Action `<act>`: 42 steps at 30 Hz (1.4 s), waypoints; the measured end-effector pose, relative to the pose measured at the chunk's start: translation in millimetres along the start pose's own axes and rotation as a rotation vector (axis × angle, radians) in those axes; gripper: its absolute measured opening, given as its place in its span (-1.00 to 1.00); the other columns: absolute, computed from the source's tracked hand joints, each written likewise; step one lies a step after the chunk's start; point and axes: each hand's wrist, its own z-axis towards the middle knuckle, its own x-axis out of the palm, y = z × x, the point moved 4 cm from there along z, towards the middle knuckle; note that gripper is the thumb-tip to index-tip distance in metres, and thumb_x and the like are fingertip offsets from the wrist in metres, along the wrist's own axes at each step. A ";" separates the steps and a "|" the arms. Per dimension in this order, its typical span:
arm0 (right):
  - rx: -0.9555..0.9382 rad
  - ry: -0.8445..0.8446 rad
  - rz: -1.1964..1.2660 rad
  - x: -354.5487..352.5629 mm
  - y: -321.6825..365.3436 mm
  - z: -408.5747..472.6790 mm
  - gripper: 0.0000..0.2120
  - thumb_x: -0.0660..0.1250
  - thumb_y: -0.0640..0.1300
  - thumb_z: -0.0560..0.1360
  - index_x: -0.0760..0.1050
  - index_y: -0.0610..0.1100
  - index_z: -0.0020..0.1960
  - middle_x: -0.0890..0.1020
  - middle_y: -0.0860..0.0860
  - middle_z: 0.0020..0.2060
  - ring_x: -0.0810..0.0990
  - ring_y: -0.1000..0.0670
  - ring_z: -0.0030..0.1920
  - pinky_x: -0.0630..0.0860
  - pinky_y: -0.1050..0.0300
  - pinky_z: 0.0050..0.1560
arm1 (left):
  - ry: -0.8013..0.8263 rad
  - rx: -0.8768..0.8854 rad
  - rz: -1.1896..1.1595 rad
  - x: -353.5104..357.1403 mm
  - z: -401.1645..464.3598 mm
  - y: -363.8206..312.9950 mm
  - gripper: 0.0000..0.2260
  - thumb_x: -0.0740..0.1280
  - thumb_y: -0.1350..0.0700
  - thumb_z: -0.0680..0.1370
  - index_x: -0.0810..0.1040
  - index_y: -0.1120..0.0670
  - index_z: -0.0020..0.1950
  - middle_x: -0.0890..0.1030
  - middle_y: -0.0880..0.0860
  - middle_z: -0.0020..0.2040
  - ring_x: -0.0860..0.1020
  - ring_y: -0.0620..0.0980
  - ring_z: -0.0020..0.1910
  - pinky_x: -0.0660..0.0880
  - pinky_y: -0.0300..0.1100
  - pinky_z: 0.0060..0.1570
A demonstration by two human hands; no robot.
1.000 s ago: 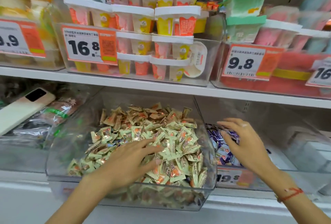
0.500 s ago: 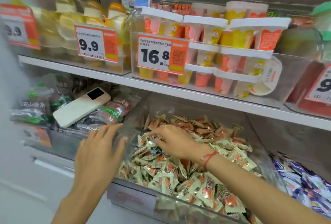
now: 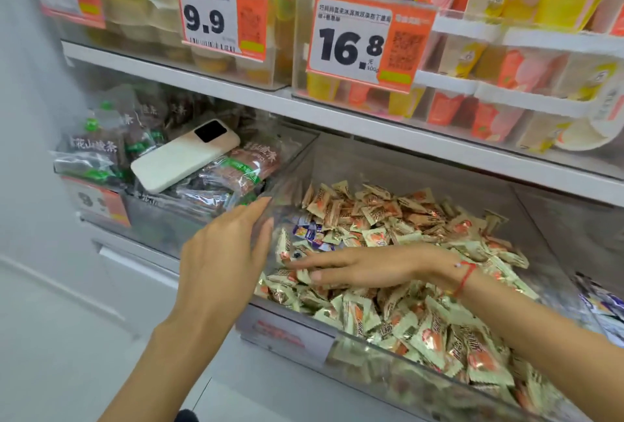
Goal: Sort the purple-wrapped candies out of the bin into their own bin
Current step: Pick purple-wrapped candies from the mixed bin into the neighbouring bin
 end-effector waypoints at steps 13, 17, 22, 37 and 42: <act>0.087 -0.474 -0.658 -43.4 -39.6 60.6 -0.48 0.20 -0.38 0.49 0.42 -0.02 0.39 0.57 -0.08 0.16 0.57 -0.09 0.12 0.55 0.08 -0.08 | -0.034 0.034 -0.035 5.3 -0.4 4.7 -0.74 0.38 0.06 0.52 0.59 -0.04 0.20 0.67 -0.10 -0.16 0.59 -0.08 -0.41 0.36 -0.28 -0.60; 0.136 -0.432 -0.879 -46.5 -37.6 81.9 -0.49 0.25 -0.31 0.50 0.32 -0.10 0.44 0.44 -0.10 0.29 0.46 -0.12 0.22 0.51 0.09 -0.02 | -0.050 0.038 -0.043 5.9 3.4 6.0 -0.74 0.39 0.06 0.51 0.59 -0.06 0.20 0.67 -0.12 -0.16 0.59 -0.11 -0.42 0.34 -0.32 -0.61; 0.111 -0.435 -1.068 -59.1 -24.6 91.8 -0.72 0.28 -0.29 0.51 0.52 -0.19 0.21 0.56 -0.10 0.11 0.58 -0.15 0.10 0.50 0.02 -0.02 | -0.076 0.047 -0.011 3.0 1.1 3.0 -0.78 0.39 0.09 0.52 0.58 -0.06 0.16 0.66 -0.06 -0.20 0.58 0.01 -0.42 0.34 -0.24 -0.58; -0.062 -0.735 -0.187 -47.3 -23.7 -28.6 -0.71 0.44 -0.04 0.46 0.59 -0.03 0.17 0.66 0.12 -0.21 0.59 0.16 -0.20 0.55 0.20 -0.07 | -0.094 0.063 0.010 3.3 0.8 -5.6 -0.66 0.31 0.09 0.54 0.48 0.05 0.32 0.54 -0.01 0.20 0.46 0.02 0.19 0.48 -0.04 0.01; -0.166 -0.924 0.273 -29.0 -14.7 -89.4 -0.63 0.48 -0.07 0.38 0.58 -0.11 0.16 0.69 -0.01 -0.17 0.64 0.11 -0.17 0.55 0.27 -0.03 | 0.085 0.217 -0.198 9.9 -6.5 -55.4 -0.72 0.30 0.04 0.56 0.49 -0.10 0.28 0.53 -0.18 0.18 0.45 -0.15 0.16 0.39 -0.22 0.04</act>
